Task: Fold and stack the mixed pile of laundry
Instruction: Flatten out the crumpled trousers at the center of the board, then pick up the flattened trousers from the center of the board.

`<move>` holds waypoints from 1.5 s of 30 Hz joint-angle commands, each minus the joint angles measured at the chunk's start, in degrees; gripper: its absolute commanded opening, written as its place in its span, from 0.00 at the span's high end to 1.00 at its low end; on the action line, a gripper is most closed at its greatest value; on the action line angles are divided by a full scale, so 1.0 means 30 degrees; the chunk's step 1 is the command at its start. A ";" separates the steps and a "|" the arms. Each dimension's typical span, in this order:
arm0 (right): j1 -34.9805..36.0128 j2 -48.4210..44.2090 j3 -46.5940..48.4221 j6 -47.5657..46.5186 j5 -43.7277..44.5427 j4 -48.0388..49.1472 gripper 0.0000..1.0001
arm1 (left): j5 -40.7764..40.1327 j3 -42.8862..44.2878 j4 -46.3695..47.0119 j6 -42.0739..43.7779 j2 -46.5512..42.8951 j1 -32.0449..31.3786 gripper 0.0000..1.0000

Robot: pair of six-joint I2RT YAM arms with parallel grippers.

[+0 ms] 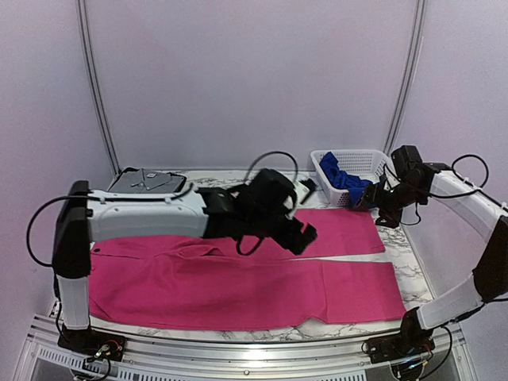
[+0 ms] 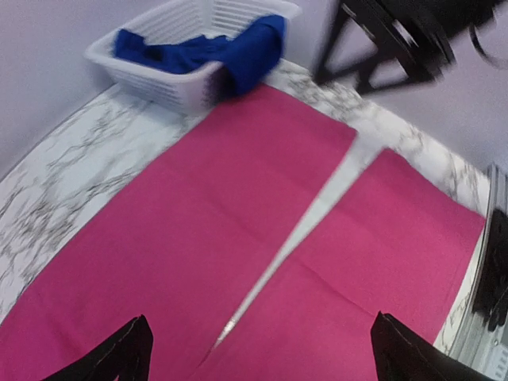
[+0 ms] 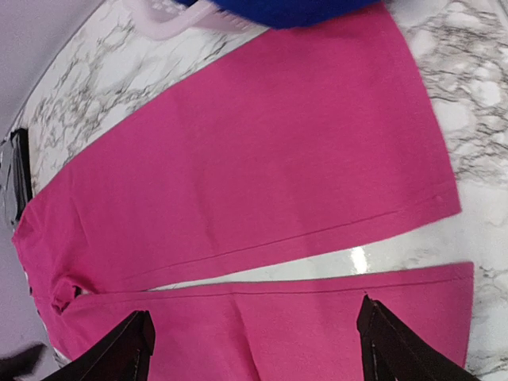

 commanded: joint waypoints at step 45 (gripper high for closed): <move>0.1802 1.0809 0.4117 -0.7527 -0.0511 0.3861 0.38 | 0.4642 -1.0179 -0.6703 -0.5106 -0.4647 1.6797 0.16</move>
